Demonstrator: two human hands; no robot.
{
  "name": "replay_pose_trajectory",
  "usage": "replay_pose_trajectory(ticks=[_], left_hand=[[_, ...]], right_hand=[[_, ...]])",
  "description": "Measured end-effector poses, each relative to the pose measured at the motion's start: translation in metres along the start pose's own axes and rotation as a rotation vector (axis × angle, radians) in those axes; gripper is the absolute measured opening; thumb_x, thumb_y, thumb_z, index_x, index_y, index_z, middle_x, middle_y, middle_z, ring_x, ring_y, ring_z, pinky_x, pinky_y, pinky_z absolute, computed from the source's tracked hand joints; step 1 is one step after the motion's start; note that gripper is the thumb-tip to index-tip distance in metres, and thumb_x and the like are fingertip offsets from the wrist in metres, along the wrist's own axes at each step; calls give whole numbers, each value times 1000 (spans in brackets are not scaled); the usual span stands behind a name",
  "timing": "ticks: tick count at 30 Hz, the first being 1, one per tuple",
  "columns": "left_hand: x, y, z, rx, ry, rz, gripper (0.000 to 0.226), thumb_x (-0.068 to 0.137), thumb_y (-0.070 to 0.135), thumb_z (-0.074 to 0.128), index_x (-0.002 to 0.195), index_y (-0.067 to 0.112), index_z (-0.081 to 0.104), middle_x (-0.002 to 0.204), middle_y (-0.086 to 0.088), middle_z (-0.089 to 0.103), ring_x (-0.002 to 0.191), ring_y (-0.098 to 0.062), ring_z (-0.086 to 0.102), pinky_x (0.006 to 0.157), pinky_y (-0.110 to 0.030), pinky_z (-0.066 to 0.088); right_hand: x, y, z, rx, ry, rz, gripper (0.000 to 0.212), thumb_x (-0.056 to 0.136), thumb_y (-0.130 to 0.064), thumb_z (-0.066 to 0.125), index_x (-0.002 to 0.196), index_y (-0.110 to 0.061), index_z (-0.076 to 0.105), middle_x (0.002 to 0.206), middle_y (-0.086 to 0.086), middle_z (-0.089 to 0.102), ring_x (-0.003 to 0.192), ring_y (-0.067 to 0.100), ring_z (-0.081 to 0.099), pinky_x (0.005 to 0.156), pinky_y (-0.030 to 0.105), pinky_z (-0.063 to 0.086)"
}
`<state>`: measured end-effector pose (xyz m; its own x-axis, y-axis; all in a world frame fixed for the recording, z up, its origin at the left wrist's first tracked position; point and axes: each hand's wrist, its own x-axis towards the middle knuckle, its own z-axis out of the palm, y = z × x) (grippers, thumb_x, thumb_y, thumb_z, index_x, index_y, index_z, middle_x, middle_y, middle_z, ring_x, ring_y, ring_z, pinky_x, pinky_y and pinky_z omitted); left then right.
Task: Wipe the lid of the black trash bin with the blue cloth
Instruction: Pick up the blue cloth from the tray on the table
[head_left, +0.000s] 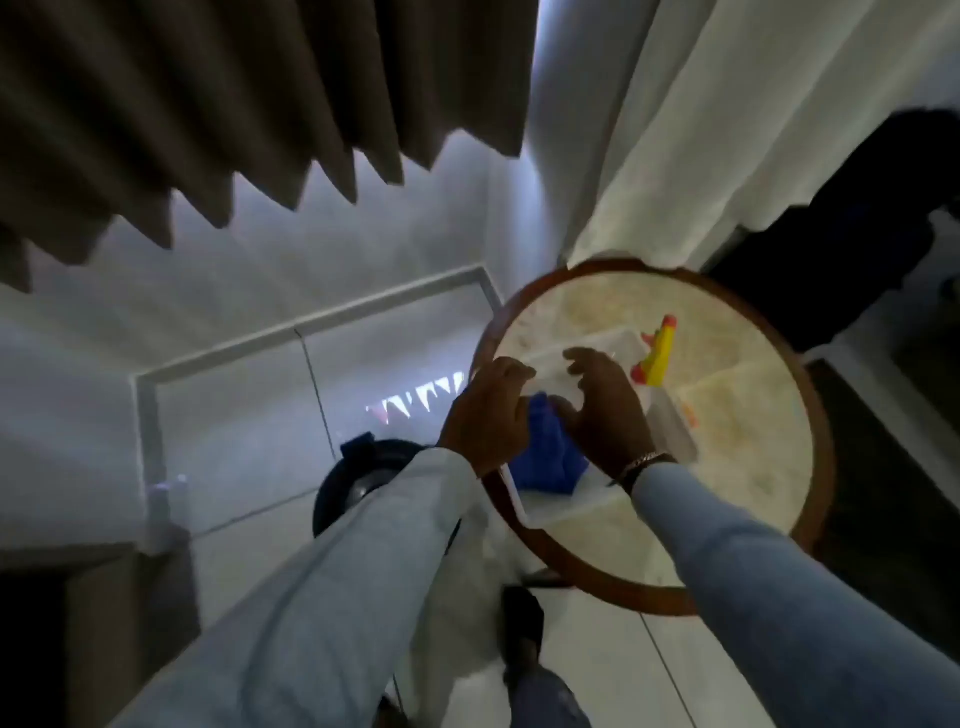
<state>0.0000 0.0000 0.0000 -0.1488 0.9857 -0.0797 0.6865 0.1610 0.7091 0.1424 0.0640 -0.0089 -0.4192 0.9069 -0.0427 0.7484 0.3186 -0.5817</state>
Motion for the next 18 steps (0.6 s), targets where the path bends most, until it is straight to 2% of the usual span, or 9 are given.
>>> replay_pose_trajectory(ticks=[2, 5, 6, 9, 12, 15, 18], left_hand=[[17, -16, 33, -7, -116, -30, 41, 90, 8, 50, 131, 8, 51, 138, -14, 54, 129, -30, 49, 109, -41, 41], [42, -42, 70, 131, -341, -134, 64, 86, 14, 57, 144, 8, 31, 153, -17, 31, 142, -32, 30, 117, -43, 29], [52, -49, 83, 186, -413, -168, 71, 84, 17, 60, 146, 9, 25, 154, -18, 27, 143, -34, 28, 116, -45, 31], [71, -61, 109, 396, -499, -175, 72, 85, 22, 62, 145, 8, 25, 141, -21, 41, 127, -39, 45, 105, -51, 43], [78, -66, 128, 544, -469, -152, 69, 83, 25, 64, 141, 9, 30, 133, -22, 46, 120, -40, 51, 100, -52, 47], [79, -67, 129, 385, -465, -218, 47, 85, 17, 62, 128, 5, 44, 126, -21, 55, 117, -38, 55, 99, -50, 47], [76, -64, 109, 124, -391, -264, 24, 88, 9, 59, 108, -2, 56, 111, -22, 63, 105, -35, 60, 89, -35, 48]], right_hand=[[0, 31, 25, 44, -101, 150, 48, 80, -22, 70, 121, -19, 48, 120, 8, 56, 107, 25, 56, 91, 37, 50], [-2, 74, 60, -7, -219, 314, 52, 78, -31, 73, 118, -11, 48, 119, 15, 55, 106, 32, 54, 89, 43, 48], [-1, 83, 70, -20, -243, 368, 55, 76, -36, 74, 117, -9, 48, 118, 17, 55, 106, 33, 53, 88, 44, 47], [1, 101, 95, -56, -268, 415, 61, 72, -41, 77, 112, -4, 49, 113, 20, 55, 101, 37, 53, 85, 44, 46], [1, 105, 112, 3, -245, 455, 53, 73, -31, 76, 112, -5, 51, 113, 19, 58, 100, 36, 56, 77, 34, 42], [3, 100, 112, 55, -214, 459, 36, 77, -22, 70, 108, -6, 57, 104, 17, 67, 95, 35, 61, 72, 29, 39], [5, 87, 91, 95, -79, 402, 25, 74, -15, 71, 97, -10, 66, 90, 10, 70, 81, 26, 61, 68, 24, 36]])
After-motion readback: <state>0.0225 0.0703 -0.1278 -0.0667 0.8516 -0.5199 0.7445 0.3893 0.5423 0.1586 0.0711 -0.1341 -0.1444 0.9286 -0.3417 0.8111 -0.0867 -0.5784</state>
